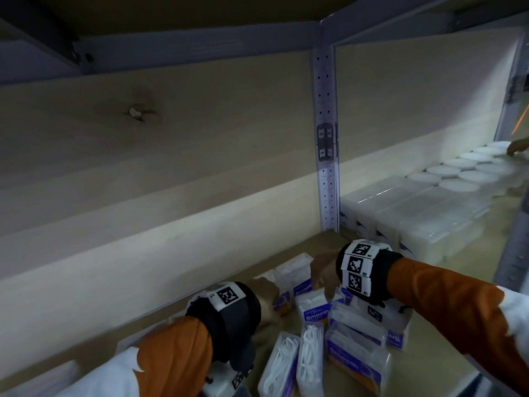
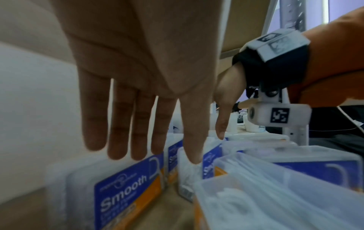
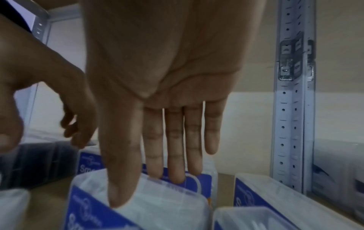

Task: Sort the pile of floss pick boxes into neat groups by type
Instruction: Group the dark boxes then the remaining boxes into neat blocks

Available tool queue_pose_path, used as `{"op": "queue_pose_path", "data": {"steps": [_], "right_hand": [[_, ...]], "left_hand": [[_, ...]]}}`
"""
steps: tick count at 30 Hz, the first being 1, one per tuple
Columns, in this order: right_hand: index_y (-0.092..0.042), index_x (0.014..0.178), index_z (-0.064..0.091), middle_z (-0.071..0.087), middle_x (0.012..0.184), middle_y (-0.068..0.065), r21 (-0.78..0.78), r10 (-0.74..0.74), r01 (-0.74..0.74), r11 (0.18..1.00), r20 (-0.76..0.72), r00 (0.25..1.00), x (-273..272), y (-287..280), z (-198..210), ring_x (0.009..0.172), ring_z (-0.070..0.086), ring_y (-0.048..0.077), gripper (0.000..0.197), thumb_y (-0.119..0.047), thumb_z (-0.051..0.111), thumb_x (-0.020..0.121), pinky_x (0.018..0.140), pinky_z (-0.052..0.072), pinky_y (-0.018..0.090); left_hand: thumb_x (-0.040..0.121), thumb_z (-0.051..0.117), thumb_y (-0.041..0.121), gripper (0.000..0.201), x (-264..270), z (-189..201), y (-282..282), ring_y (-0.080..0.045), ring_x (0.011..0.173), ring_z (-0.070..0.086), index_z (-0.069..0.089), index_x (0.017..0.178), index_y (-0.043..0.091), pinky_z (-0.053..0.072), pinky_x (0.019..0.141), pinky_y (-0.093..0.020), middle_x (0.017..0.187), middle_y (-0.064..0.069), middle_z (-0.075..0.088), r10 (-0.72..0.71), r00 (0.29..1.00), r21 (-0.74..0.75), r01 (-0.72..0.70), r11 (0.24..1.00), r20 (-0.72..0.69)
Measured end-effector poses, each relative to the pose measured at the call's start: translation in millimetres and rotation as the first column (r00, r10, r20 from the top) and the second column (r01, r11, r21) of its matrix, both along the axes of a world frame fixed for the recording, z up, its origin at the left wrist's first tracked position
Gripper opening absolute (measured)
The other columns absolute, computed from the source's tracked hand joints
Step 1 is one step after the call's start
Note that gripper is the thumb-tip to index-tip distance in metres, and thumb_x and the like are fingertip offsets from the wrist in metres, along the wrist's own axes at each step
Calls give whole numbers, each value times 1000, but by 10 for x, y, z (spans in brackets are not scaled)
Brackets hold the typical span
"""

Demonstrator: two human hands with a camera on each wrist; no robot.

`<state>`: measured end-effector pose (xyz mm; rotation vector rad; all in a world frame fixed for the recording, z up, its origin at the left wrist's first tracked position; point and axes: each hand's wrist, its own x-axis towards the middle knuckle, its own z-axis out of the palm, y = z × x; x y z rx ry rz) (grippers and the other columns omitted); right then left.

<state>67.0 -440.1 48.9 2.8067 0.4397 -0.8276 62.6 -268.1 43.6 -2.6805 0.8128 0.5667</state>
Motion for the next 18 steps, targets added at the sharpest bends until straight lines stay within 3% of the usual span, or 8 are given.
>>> {"op": "queue_pose_path", "data": {"steps": [6, 10, 14, 16, 18], "right_hand": [[-6, 145, 34, 35, 148, 11, 4, 22, -22, 1000, 11, 1000, -87, -39, -41, 136, 33, 25, 60, -14, 59, 91, 103, 31, 26], [-10, 145, 34, 36, 147, 12, 13, 23, -23, 1000, 46, 999, -115, -61, -73, 136, 34, 26, 58, -13, 57, 92, 105, 35, 31], [-12, 143, 38, 39, 146, 11, -5, 28, -27, 1000, 80, 996, -140, -65, -99, 133, 38, 27, 55, -13, 56, 91, 105, 37, 33], [-11, 142, 39, 41, 145, 12, -16, 36, -34, 999, 85, 996, -152, -73, -99, 132, 40, 27, 53, -12, 56, 92, 105, 37, 33], [-12, 143, 38, 40, 146, 11, -17, 31, -30, 999, 83, 996, -166, -93, -94, 133, 39, 27, 54, -13, 56, 92, 105, 36, 32]], "left_hand": [[88, 59, 44, 51, -273, 0, -17, -27, 115, 56, 55, 121, 7, 43, 87, -31, 124, -12, 59, 60, 977, -31, -68, 997, -203], [86, 62, 42, 57, -330, -23, -32, -30, 117, 55, 52, 125, 2, 45, 97, -36, 127, -16, 58, 49, 963, 33, -42, 999, -266], [86, 63, 41, 58, -337, -73, -28, -28, 117, 55, 51, 128, 3, 45, 96, -35, 126, -14, 58, 55, 960, 52, -42, 998, -274], [85, 64, 40, 55, -325, -103, -21, -24, 106, 57, 53, 124, 4, 46, 88, -33, 113, -12, 60, 74, 955, 24, -70, 997, -288], [84, 65, 38, 52, -327, -121, -12, -19, 92, 52, 56, 121, 2, 44, 75, -29, 88, -4, 56, 88, 953, -10, -95, 995, -290]]}}
